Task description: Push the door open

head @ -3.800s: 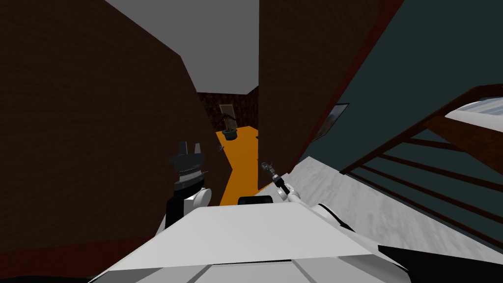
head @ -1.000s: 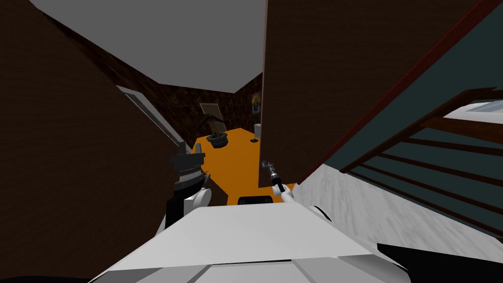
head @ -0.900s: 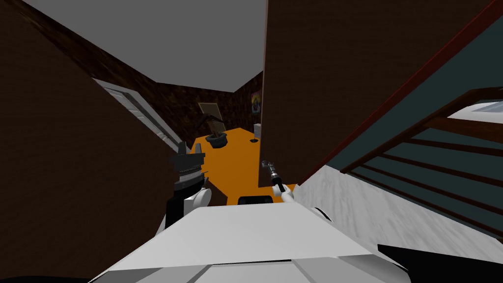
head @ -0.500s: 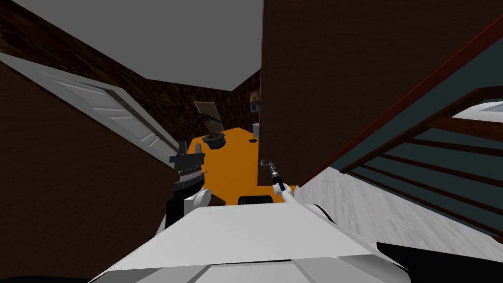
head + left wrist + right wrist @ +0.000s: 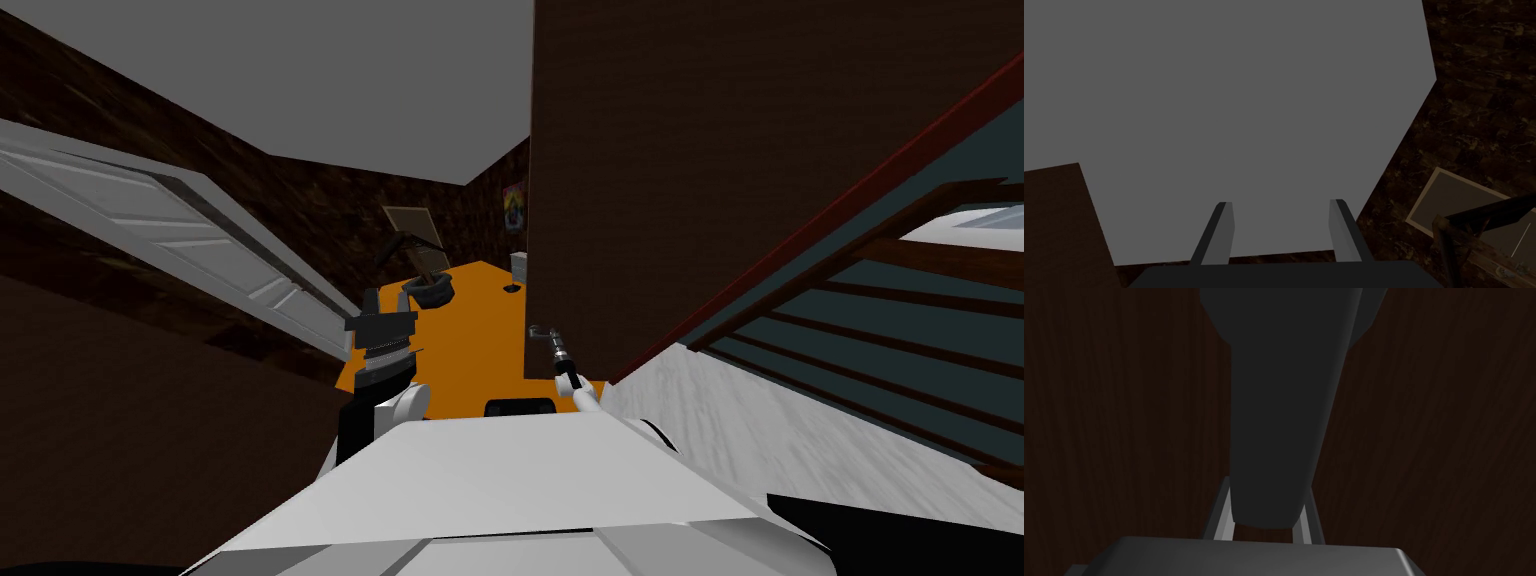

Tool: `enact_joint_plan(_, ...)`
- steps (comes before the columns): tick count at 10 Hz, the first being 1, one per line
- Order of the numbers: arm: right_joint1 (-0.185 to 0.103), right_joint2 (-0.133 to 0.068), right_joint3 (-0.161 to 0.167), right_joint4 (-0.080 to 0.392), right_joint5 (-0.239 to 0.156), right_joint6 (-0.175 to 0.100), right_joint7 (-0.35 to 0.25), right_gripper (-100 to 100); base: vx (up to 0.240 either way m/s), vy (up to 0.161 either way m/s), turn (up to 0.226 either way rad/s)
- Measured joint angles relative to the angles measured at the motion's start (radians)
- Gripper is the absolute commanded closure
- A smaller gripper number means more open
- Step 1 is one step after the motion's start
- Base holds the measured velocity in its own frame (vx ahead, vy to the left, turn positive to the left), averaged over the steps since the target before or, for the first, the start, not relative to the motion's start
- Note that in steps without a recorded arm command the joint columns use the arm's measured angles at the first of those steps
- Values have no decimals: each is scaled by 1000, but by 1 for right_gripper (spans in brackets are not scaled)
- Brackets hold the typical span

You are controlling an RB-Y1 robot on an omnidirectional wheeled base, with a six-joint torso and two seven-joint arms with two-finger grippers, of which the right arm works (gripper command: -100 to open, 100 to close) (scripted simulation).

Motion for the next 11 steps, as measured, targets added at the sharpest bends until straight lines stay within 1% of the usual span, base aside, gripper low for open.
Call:
enact_joint_plan(1,28,9,-3,-50,-2,26,8,100,150,37,-48)
enact_joint_plan(3,2,8,-25,-22,-16,18,24,100,173,51,-110)
enact_joint_plan(4,-10,13,-38,-4,-24,9,36,100,219,96,-132)
enact_joint_plan(5,-14,15,-50,12,-32,-3,45,100,136,64,-45)
enact_joint_plan(7,-17,11,-60,11,-38,-12,48,100,17,-1,21)
enact_joint_plan(8,2,17,-56,-26,-36,3,48,100,128,81,-135)
enact_joint_plan(9,1,24,-65,-16,-41,5,55,100,154,117,-127)
enact_joint_plan(10,-7,26,-77,8,-49,-5,63,100,86,62,-54)
enact_joint_plan(11,12,34,-81,-26,-50,6,70,100,115,70,-78)
